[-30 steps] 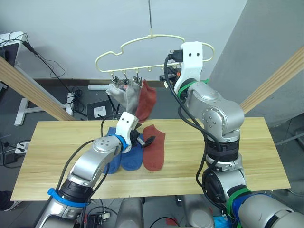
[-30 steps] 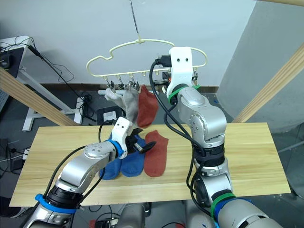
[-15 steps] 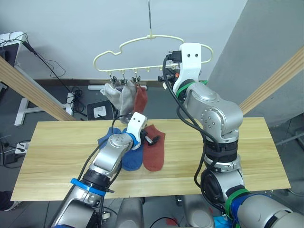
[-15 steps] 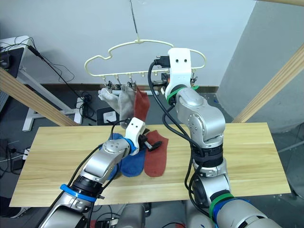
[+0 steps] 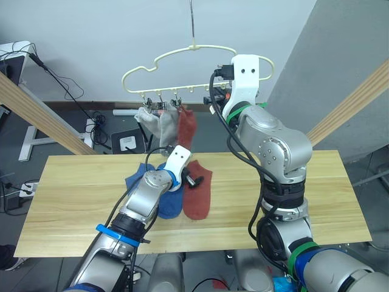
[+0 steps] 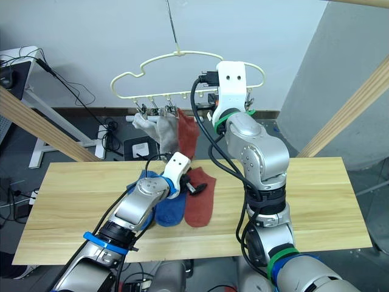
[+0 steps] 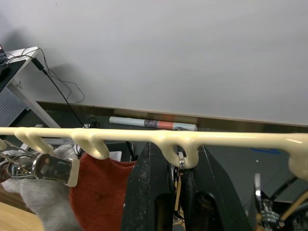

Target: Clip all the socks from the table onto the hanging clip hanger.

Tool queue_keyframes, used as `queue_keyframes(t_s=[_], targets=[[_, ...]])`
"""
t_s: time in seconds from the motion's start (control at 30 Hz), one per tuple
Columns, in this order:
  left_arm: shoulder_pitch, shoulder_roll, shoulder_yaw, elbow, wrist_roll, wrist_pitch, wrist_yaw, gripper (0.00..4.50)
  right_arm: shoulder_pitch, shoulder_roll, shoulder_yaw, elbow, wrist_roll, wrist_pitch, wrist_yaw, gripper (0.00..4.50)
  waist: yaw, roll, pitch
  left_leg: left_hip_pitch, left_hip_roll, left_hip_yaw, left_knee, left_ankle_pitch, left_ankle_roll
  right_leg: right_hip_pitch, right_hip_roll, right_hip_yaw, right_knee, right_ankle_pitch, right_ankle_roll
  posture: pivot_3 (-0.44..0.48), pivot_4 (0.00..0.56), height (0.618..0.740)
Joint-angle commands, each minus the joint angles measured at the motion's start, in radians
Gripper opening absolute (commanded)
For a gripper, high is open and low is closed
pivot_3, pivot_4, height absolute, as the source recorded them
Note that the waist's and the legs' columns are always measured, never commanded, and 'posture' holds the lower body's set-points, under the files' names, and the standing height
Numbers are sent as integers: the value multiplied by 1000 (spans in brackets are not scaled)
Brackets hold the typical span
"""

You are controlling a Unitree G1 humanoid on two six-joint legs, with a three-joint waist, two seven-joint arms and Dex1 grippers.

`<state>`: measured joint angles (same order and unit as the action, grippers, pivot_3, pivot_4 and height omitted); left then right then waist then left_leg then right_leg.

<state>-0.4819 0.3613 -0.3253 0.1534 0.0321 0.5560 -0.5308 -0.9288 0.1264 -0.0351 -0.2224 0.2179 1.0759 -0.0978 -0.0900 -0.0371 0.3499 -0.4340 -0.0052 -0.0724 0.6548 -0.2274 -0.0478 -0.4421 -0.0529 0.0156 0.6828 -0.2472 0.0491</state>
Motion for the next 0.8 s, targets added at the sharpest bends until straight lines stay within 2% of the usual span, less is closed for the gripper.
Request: queue_keyframes(t_s=[0.03, 0.47, 0.63, 0.8], targets=[[16, -14, -27, 21, 20, -1, -14, 3900, -24, 10, 3, -67, 5, -11, -3, 0, 0, 0, 0, 0, 0, 0, 0, 0, 0, 0, 0, 0, 0, 0, 0, -156, 344, 740], [29, -41, 19, -5, -2, 20, -27, 13, -24, 12, 2, -64, 8, -8, -4, 0, -1, 0, 0, 0, 0, 0, 0, 0, 0, 0, 0, 0, 0, 0, 0, -148, 346, 740], [19, -91, 121, -40, -67, 65, 8, 13, -27, 14, -3, -60, 10, -4, -5, 0, 0, 0, 0, 0, 0, -1, 0, 0, 0, 0, 0, 0, 0, 0, 0, -148, 349, 740], [-17, -149, 230, -113, -207, 127, -21, 13, -30, 22, -11, -60, 16, 7, -8, 0, 0, 0, 0, 0, 1, -1, 0, 0, 0, 0, 0, -1, -1, 0, 0, -147, 352, 740]])
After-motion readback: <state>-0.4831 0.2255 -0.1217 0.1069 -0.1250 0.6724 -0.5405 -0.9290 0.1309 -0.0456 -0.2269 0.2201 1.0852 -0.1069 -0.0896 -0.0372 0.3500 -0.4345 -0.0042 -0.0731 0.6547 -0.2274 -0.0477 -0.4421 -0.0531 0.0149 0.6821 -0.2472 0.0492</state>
